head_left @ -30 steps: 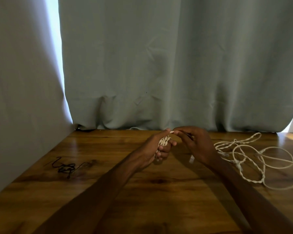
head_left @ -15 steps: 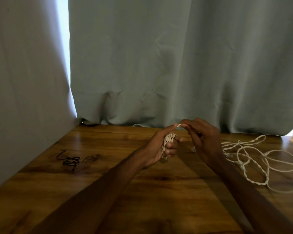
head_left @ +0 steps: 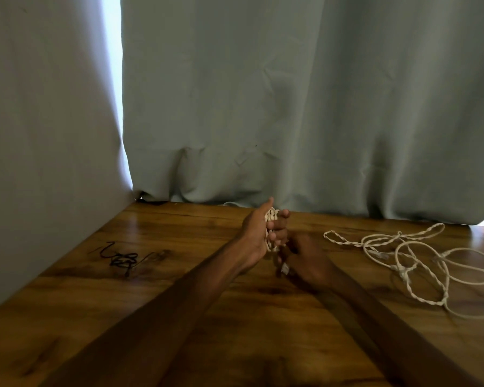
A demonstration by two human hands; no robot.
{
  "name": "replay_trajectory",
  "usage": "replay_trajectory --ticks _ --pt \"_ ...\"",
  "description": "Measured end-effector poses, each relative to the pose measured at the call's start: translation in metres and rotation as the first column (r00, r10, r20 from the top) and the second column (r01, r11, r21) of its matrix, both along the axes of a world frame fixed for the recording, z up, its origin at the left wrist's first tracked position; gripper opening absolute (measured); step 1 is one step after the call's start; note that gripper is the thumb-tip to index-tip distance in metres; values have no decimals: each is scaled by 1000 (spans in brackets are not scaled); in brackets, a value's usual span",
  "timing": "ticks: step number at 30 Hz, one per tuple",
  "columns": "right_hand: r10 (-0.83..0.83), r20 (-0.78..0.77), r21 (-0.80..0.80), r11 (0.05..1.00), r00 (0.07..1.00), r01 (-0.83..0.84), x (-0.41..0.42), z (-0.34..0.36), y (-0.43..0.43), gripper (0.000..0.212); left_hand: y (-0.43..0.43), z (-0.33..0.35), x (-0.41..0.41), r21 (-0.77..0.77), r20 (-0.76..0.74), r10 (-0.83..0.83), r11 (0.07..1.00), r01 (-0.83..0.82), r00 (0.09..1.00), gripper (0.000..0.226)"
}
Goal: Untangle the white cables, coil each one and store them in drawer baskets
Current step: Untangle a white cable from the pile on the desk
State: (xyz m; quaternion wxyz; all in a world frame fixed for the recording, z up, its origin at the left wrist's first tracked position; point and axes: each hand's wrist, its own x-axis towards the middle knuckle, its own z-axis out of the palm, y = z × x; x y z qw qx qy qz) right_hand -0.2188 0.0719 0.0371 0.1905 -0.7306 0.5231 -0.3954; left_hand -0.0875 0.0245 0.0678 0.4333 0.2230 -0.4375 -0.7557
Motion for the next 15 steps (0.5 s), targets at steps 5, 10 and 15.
replay_trajectory --ticks 5,10,15 --pt "-31 164 259 966 986 -13 13 2 2 32 -3 0 -5 67 -74 89 994 -84 993 62" --pt "-106 348 448 892 931 -66 16 4 3 23 -5 0 -10 40 -81 129 991 -126 988 58" --pt "-211 440 523 850 873 -58 24 17 16 20 -10 -5 -15 -93 -7 227 970 -227 974 54"
